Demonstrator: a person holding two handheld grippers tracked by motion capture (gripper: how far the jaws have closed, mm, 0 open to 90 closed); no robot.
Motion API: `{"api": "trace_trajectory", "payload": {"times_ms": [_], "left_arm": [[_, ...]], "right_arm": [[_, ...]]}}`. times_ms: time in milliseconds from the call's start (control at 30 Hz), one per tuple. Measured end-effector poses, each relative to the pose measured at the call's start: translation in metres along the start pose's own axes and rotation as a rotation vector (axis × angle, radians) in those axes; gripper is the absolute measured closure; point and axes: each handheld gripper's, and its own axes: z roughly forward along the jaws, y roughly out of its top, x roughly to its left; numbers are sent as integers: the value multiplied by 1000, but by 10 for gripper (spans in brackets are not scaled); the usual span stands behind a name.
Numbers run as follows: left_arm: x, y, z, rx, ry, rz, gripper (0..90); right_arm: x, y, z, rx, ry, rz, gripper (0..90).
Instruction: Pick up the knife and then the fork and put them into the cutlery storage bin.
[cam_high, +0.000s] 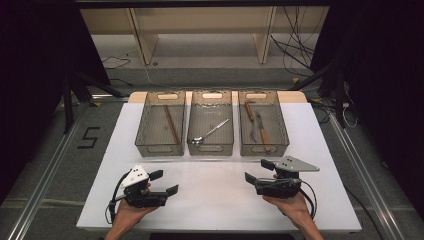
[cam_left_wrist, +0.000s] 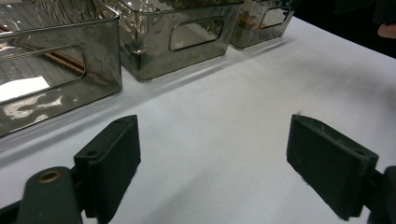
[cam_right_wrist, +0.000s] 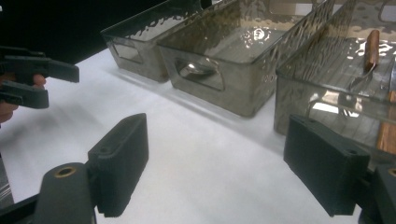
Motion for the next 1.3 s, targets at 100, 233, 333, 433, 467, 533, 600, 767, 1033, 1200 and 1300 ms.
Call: {"api": "trace_trajectory", "payload": {"times_ms": [100, 233, 333, 433, 467, 533, 600, 767, 1033, 1200, 1300], "left_arm": [[0, 0, 0, -2, -3, 0, 172], [0, 0, 0, -5, -9, -2, 171], [0, 0, -1, -6, -16, 0, 169], [0, 0, -1, -12, -24, -3, 168], [0, 0, -1, -14, -23, -3, 168], [0, 0, -1, -14, -25, -4, 167], [-1, 0, -1, -15, -27, -4, 166], [-1, 0, -2, -17, -30, -8, 166], [-1, 0, -2, -18, -32, -9, 165], [-1, 0, -2, -16, -31, -5, 165], [-1, 0, -1, -16, -31, -5, 165]], "right_arm": [[0, -7, -5, -11, 1, 2, 217], [-1, -16, -11, -11, -10, 7, 204], [-2, -22, -15, -22, -18, 5, 200], [-2, -26, -19, -31, -25, 6, 197], [-3, -28, -20, -34, -28, 6, 197], [-4, -29, -21, -36, -33, 8, 196], [-5, -31, -22, -37, -37, 11, 196], [-5, -31, -22, -38, -45, 16, 194], [-5, -32, -21, -35, -40, 13, 194], [-5, -32, -22, -41, -42, 14, 195], [-5, -32, -22, -44, -43, 14, 195]]}}
